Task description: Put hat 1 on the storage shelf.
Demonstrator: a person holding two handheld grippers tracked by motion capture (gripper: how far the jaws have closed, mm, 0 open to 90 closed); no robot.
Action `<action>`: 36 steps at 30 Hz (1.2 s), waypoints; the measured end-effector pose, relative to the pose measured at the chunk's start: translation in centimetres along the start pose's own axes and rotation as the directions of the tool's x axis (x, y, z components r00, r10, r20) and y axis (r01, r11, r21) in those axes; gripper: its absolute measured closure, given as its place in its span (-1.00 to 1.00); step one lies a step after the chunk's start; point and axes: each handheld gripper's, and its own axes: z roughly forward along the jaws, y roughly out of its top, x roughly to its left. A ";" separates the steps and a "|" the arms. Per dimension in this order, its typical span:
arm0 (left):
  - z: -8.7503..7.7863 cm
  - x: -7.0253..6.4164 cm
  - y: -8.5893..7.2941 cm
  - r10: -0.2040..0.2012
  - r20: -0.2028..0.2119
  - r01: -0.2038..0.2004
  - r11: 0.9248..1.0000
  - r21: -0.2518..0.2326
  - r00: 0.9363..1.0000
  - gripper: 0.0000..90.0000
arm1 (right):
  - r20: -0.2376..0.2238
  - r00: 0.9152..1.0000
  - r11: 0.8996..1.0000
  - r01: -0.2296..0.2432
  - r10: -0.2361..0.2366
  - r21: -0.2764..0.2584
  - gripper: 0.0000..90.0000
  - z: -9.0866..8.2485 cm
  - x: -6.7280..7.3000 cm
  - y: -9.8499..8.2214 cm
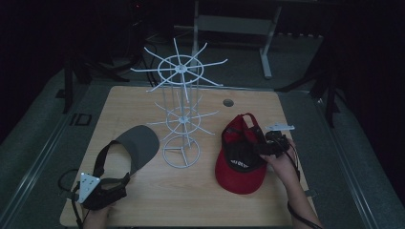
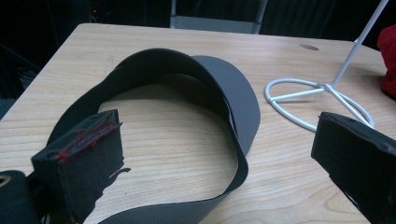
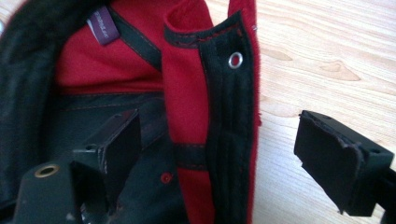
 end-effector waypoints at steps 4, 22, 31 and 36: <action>0.0 0.0 0.0 -0.001 0.001 0.001 1.000 0.001 1.000 -0.94 | 0.006 1.000 1.000 -0.001 0.001 0.022 -0.66 0.9 0.2 0.1; -0.1 0.0 0.1 -0.001 0.003 0.001 1.000 0.002 1.000 -0.94 | 0.011 0.996 0.985 0.081 -0.084 0.150 0.34 4.0 1.9 -0.9; -0.2 0.1 0.1 -0.001 -0.004 0.001 1.000 0.001 1.000 -0.94 | 0.015 0.995 0.990 0.093 -0.095 0.107 0.98 3.1 2.3 -1.0; -0.2 0.1 0.1 -0.008 -0.003 0.009 1.000 0.001 1.000 -0.94 | 0.025 0.997 0.996 0.075 -0.077 0.048 0.98 1.4 2.0 -0.2</action>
